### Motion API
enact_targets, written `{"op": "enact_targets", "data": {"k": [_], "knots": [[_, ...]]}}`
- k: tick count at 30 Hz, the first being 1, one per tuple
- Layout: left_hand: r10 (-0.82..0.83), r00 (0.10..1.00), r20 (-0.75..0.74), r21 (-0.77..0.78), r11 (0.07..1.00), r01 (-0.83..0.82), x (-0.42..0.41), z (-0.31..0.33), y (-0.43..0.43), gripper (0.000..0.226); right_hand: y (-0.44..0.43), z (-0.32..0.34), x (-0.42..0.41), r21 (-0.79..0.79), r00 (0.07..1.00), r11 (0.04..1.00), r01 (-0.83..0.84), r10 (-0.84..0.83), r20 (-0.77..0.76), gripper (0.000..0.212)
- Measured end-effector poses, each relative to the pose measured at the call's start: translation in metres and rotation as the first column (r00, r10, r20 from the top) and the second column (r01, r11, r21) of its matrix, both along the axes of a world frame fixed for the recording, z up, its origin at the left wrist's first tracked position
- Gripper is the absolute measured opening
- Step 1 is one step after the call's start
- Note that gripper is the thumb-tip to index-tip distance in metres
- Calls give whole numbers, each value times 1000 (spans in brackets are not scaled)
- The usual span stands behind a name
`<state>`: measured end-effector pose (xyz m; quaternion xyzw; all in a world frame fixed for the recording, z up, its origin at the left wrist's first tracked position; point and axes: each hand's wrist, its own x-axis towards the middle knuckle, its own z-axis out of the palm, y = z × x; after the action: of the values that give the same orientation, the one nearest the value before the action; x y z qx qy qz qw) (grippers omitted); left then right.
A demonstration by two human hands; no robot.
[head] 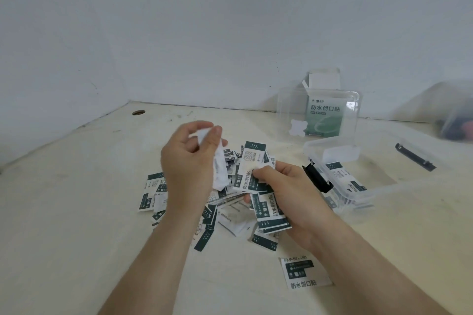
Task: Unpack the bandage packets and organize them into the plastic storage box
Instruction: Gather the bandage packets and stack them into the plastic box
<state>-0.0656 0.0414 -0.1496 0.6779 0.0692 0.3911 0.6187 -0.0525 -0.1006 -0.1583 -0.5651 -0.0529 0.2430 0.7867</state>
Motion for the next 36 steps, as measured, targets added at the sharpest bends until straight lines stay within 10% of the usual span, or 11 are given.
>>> {"op": "enact_targets", "data": {"k": [4, 12, 21, 26, 36], "knots": [[-83, 978, 191, 28, 996, 79, -5, 7, -4, 16, 0, 1, 0, -14, 998, 999, -37, 36, -47, 12], [-586, 793, -166, 234, 758, 609, -8, 1, -6, 8, -9, 6, 4, 76, 994, 995, 62, -55, -93, 23], [-400, 914, -65, 210, 890, 404, -5, -2, -6, 55, -9, 4, 3, 113, 995, 989, -98, 101, -14, 23], [-371, 801, -469, 474, 660, 583, -6, -5, -5, 92, -12, 7, 1, -30, 968, 968, -251, 251, 7, 9], [-348, 677, -649, 493, 486, 722, -11, -5, -9, 125, -15, 6, 10, 23, 992, 992, -127, 127, 14, 14]]}}
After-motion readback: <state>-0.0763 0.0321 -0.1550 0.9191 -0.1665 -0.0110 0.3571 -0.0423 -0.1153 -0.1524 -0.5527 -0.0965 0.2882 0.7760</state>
